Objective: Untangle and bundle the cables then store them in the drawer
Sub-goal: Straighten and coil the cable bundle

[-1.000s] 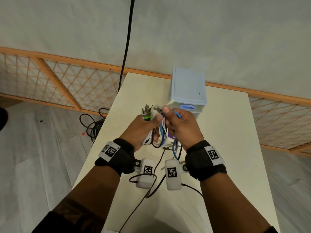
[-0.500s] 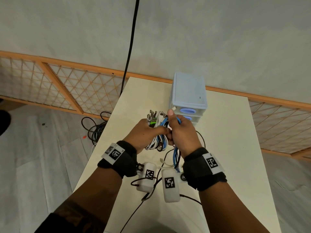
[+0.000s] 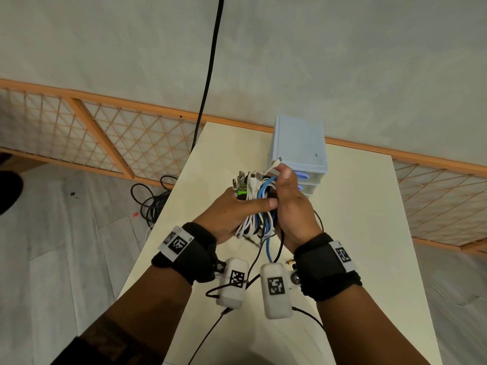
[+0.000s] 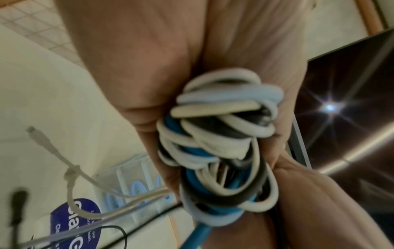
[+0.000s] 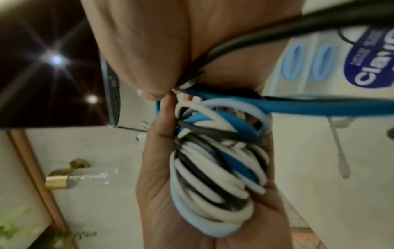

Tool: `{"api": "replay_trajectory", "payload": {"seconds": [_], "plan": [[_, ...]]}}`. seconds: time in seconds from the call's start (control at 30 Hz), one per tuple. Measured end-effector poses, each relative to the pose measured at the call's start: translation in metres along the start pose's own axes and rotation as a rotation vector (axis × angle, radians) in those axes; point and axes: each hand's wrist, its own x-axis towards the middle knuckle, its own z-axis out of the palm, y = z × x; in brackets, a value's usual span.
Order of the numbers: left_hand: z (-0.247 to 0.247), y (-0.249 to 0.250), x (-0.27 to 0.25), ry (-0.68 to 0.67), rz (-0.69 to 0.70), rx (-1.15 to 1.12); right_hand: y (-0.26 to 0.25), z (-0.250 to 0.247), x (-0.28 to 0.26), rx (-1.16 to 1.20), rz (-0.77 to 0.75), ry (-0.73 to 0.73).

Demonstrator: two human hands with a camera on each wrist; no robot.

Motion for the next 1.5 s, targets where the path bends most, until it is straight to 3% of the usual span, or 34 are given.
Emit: {"api": "replay_trajectory", "payload": {"seconds": [0.3,0.53,0.67,0.83,1.07,1.23,1.4,1.5], "plan": [[-0.008,0.007,0.002,-0.088,0.031,0.236,0.007,0.002,0.000,0.057,-0.065,0.042],[0.010,-0.004,0.010,0.079,0.133,0.179,0.009,-0.001,0.012,-0.067,-0.110,0.152],[0.011,-0.005,0.011,0.105,0.146,0.144,0.009,-0.008,0.009,-0.126,-0.024,0.028],[0.002,0.004,0.016,0.280,0.093,-0.098,0.002,-0.020,-0.008,-0.277,-0.034,-0.229],[0.005,0.011,0.017,0.287,0.100,-0.204,0.002,-0.010,-0.011,-0.201,0.092,-0.360],[-0.002,0.044,0.026,0.311,0.111,-0.350,0.021,-0.021,-0.024,-0.228,0.085,-0.386],[-0.023,0.044,0.026,0.418,0.100,0.092,0.023,-0.036,-0.033,-0.365,0.119,-0.312],[-0.024,0.033,0.024,0.496,0.045,-0.018,0.015,-0.037,-0.027,-0.392,0.051,-0.277]]}}
